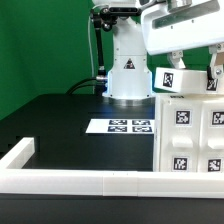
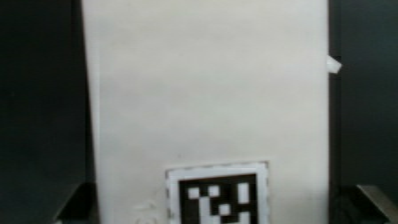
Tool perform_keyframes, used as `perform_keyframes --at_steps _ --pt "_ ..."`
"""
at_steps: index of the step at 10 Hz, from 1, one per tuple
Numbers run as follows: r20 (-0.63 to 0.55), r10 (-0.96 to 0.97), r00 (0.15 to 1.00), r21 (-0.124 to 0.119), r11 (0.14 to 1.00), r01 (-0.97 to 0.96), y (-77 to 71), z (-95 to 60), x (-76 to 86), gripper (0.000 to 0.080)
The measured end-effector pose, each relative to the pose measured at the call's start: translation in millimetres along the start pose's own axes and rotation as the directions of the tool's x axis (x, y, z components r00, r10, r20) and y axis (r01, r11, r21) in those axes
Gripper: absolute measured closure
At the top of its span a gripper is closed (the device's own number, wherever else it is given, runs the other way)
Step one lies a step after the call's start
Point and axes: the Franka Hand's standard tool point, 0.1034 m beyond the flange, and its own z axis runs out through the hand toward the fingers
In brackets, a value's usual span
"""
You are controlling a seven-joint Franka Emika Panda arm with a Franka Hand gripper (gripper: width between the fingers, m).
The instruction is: Assemble cabinet
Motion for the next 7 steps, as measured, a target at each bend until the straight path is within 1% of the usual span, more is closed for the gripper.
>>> perform_keyframes --at_steps 1,2,3,4,5,6,7 --pt "0.002 0.102 0.995 0.005 0.995 -0.102 -0.3 0.1 0.2 0.0246" --pt "0.021 0.215 0.976 0.058 0.975 -0.216 0.6 0.8 6.3 0.0246" --pt "0.034 0.362 0.931 0.089 0.927 -0.364 -0.5 1.8 6.6 0.0246" --pt "0.041 0.479 0.877 0.133 0.867 -0.48 -4.5 2.4 6.3 0.0246" --pt "0.057 0.594 0.802 0.177 0.785 -0.594 -7.3 2.4 6.8 0.0246" --pt "0.067 0.632 0.772 0.187 0.752 -0.632 -7.3 2.5 7.6 0.0246" --pt "0.067 0.634 0.77 0.186 0.75 -0.634 -7.0 2.9 7.6 0.0246"
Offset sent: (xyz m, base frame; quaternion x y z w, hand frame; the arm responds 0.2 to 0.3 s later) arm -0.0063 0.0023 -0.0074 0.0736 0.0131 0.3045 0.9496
